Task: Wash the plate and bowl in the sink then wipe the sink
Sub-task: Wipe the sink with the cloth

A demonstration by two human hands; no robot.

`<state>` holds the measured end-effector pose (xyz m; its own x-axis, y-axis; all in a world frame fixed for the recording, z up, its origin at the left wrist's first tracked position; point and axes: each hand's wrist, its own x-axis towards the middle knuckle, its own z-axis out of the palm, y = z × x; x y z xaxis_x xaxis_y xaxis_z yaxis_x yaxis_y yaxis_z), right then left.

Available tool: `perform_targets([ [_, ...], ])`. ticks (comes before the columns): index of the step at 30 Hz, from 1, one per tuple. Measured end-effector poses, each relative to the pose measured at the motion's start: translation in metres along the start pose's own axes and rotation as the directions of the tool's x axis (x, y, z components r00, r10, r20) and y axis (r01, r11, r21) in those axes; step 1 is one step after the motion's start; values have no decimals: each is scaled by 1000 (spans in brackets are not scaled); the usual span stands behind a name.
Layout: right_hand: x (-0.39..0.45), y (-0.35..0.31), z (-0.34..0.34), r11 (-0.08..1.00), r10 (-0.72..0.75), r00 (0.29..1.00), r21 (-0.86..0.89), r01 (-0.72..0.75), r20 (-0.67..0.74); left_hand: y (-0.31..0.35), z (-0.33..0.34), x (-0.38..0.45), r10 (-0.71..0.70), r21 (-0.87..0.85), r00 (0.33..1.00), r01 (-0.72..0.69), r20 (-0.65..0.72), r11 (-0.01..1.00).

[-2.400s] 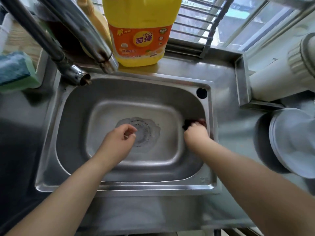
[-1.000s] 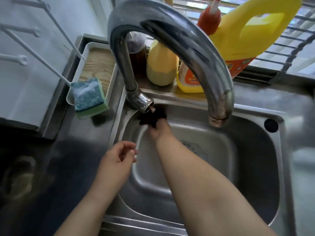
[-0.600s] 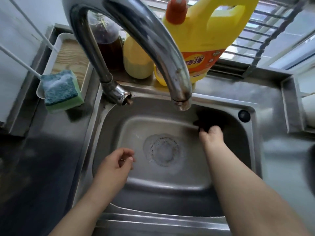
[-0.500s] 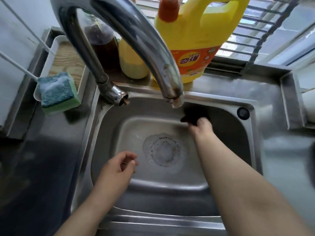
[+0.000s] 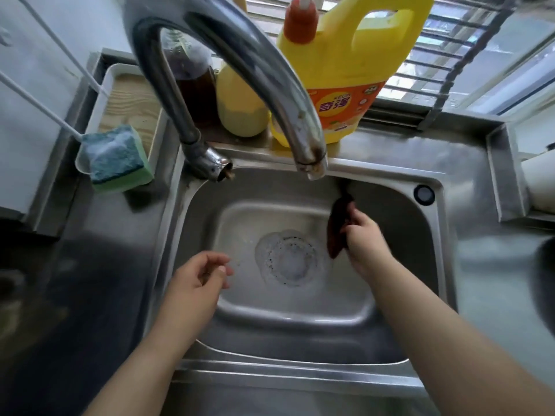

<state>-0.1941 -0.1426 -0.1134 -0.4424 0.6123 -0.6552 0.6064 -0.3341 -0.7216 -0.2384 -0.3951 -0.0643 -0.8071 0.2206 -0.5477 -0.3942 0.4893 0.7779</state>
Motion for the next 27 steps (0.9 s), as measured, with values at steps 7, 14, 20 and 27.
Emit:
perform_targets([
  [7, 31, 42, 176, 548, -105, 835, -669, 502, 540, -6, -23, -3, -18, -57, 997, 14, -76, 998],
  [14, -28, 110, 155, 33, 302, 565, -601, 799, 768, -4, -36, -3, -23, -101, 996, 14, -90, 995],
  [20, -42, 73, 98, 31, 487, 495, -581, 814, 720, 11, -35, -3, 25, -128, 996, -35, -82, 991],
  [27, 31, 13, 101, -162, -146, 504, -523, 837, 851, -3, -10, 0, 10, -115, 998, -18, -68, 993],
])
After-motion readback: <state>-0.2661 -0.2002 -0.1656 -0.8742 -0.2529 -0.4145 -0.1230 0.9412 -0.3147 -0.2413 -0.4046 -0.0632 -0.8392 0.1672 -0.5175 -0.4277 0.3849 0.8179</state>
